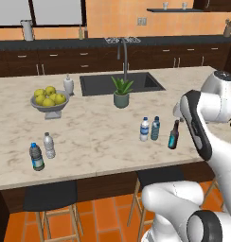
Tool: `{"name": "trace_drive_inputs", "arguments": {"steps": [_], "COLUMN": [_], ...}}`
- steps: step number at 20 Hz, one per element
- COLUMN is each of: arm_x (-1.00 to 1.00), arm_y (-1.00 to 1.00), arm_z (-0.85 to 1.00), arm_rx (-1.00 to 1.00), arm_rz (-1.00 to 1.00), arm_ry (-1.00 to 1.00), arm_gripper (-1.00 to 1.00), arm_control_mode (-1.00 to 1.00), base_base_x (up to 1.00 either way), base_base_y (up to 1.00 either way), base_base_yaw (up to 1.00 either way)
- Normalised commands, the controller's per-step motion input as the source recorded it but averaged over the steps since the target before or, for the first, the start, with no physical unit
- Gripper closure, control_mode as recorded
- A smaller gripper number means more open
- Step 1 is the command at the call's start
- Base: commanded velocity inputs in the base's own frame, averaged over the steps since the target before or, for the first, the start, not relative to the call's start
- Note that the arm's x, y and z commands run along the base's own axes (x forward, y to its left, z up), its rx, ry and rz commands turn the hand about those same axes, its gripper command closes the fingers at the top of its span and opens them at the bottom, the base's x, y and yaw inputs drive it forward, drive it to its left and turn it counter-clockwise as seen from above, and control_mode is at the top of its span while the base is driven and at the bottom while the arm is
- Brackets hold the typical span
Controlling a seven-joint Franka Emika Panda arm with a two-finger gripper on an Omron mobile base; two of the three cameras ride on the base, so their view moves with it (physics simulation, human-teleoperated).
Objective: Move the plastic bottles in the middle to the plastics group, and the glass bottles in the middle to the glass group.
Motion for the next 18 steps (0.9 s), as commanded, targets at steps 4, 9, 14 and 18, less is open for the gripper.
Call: {"name": "trace_drive_inputs", "arguments": {"steps": [4, 9, 14, 18], "arm_x": [0.67, 0.51, 0.24, 0.27], "arm_y": [-0.03, -0.23, -0.21, -0.04], "arm_z": [0.0, -0.13, -0.53, -0.83], "arm_rx": [-0.05, -0.02, -0.02, -0.08], "arm_rz": [0.03, 0.04, 0.05, 0.05], "arm_ry": [-0.08, 0.03, 0.03, 0.0], "arm_gripper": [-1.0, -1.0, -1.0, -1.0], "arm_control_mode": [-1.0, -1.0, -1.0, -1.0], "base_base_x": [0.0, 0.0, 0.0, 0.0], "base_base_y": [0.0, 0.0, 0.0, 0.0], "base_base_yaw": [0.0, 0.0, 0.0, 0.0]}}
